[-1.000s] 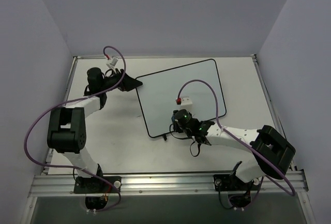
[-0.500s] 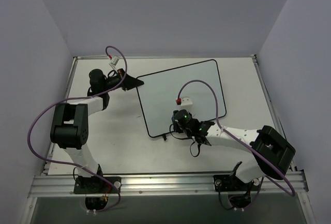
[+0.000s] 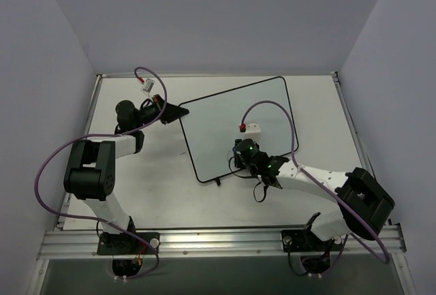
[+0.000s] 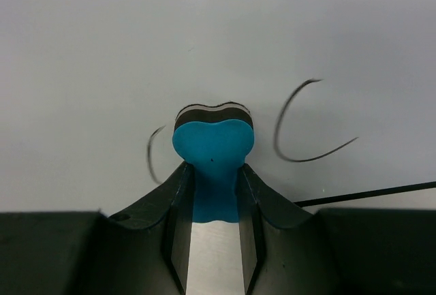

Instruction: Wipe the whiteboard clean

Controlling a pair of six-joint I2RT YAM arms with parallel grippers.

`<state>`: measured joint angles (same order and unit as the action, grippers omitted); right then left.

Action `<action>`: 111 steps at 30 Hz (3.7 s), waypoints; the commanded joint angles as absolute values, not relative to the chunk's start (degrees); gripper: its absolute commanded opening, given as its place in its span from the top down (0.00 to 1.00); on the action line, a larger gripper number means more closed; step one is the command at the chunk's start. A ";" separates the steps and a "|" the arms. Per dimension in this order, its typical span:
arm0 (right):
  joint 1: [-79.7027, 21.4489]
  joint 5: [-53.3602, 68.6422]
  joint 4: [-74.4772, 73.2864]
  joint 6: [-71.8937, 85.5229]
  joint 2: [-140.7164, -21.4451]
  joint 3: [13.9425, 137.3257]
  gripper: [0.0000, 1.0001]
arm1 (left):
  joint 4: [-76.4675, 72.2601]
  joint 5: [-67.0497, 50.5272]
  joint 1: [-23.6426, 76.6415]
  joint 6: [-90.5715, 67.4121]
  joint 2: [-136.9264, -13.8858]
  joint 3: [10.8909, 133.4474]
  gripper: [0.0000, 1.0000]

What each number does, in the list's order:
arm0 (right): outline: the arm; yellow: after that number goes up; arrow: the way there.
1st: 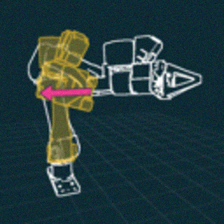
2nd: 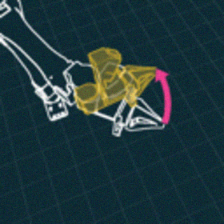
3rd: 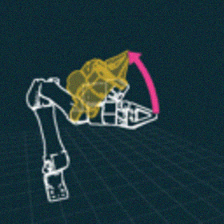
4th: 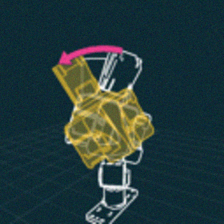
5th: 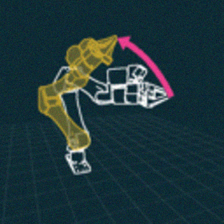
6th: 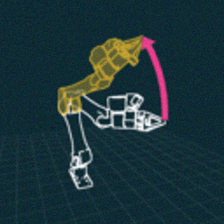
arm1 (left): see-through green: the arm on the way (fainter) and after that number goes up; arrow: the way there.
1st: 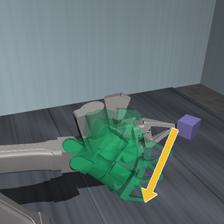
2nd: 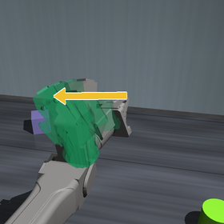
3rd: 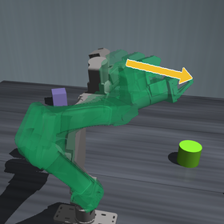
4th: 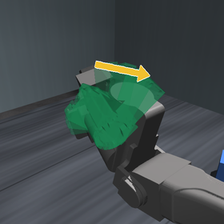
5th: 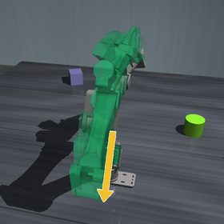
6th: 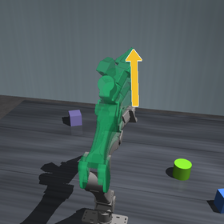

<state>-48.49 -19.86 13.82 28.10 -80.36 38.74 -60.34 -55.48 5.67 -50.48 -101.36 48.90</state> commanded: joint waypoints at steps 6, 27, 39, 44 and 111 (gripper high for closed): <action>-34.03 -17.86 16.26 26.90 -76.37 37.00 1.00 | -65.13 -56.78 7.82 -37.44 -101.16 47.72 0.98; -44.74 -20.21 19.61 29.53 -79.63 38.31 1.00 | -61.35 -56.69 7.91 -34.63 -98.35 47.20 0.98; -30.15 -15.13 16.08 24.44 -78.93 37.36 1.00 | -61.17 -57.22 7.82 -34.54 -98.26 47.29 0.98; -38.19 -11.33 20.21 23.12 -78.13 37.44 1.00 | -60.91 -57.30 7.82 -34.37 -98.26 47.37 0.98; -36.12 -17.93 25.05 38.94 -76.47 27.95 1.00 | -62.66 -60.03 7.21 -36.03 -98.79 47.99 0.98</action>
<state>-39.62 -17.72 29.08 39.88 -76.05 28.67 -56.23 -54.13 6.42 -47.55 -98.80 47.92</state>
